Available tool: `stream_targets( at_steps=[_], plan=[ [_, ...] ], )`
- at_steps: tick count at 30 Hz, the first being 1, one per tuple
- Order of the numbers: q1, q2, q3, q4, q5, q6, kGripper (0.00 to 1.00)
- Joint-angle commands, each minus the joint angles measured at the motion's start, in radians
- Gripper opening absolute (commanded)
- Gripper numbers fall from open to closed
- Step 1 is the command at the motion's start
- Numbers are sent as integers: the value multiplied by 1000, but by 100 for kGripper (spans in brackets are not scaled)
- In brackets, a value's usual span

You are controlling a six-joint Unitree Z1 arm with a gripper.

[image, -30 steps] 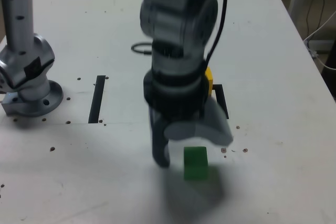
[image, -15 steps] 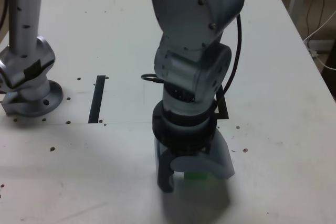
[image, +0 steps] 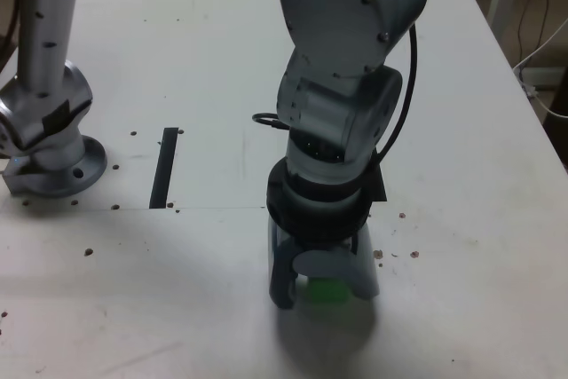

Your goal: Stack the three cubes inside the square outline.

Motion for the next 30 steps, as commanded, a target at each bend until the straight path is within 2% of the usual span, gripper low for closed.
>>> stream_targets(
  at_steps=[1,7,12,16,20,23,30],
  plan=[
    [1,2,-3,8,9,2,49],
    [1,-1,-6,-6,32,5,35],
    [1,-4,-9,-52,62,10,18],
    [1,-16,-6,-59,62,10,15],
    [5,-55,-17,-6,60,7,13],
    [21,-91,-45,69,71,20,12],
    [139,-142,-165,278,92,170,11]
  ],
)
